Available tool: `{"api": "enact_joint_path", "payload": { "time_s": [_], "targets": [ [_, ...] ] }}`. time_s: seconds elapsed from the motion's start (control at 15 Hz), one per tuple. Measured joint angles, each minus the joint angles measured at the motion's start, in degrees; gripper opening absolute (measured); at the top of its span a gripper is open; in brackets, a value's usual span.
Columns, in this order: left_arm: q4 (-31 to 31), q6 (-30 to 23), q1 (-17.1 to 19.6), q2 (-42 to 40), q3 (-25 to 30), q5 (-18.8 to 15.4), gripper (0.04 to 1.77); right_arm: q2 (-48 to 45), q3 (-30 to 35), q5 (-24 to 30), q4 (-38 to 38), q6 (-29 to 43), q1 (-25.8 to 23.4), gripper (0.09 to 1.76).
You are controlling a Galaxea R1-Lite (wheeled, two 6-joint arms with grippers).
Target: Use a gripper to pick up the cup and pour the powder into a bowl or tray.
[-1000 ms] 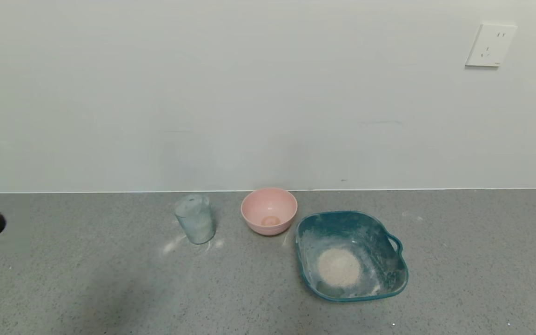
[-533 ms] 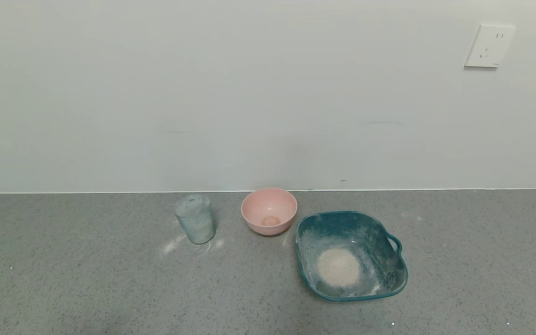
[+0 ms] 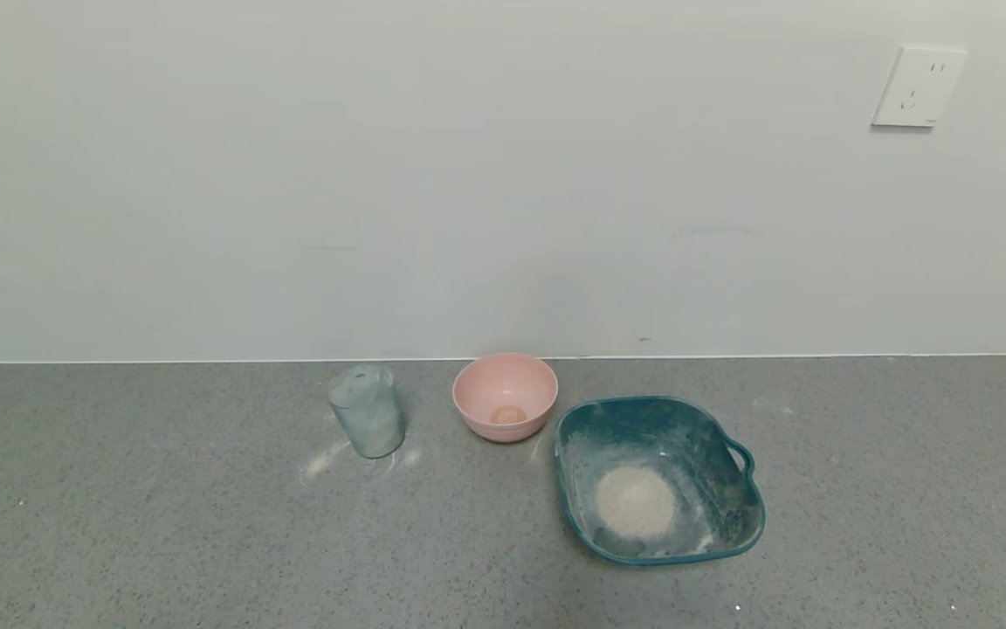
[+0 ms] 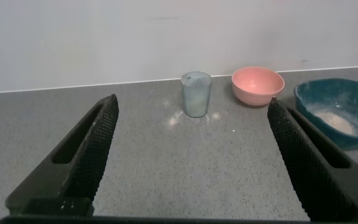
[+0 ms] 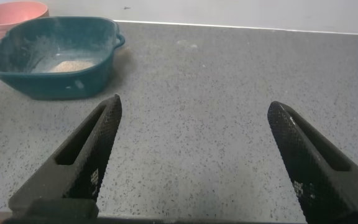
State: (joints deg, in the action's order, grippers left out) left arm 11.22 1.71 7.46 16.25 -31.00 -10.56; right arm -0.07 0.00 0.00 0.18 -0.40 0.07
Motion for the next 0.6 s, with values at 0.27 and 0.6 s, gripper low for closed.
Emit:
{"api": "enact_joint_path", "payload": {
  "time_s": [0.27, 0.6],
  "targets": [
    [-0.09, -0.44, -3.24, -0.51, 0.50, 1.90, 1.72, 0.00, 0.00, -0.02, -0.02, -0.01, 0.04, 1.71],
    [-0.35, -0.59, -4.88, -2.74, 4.74, 2.76, 1.72, 0.00, 0.00, -0.02, -0.02, -0.04, 0.02, 1.71]
  ]
}}
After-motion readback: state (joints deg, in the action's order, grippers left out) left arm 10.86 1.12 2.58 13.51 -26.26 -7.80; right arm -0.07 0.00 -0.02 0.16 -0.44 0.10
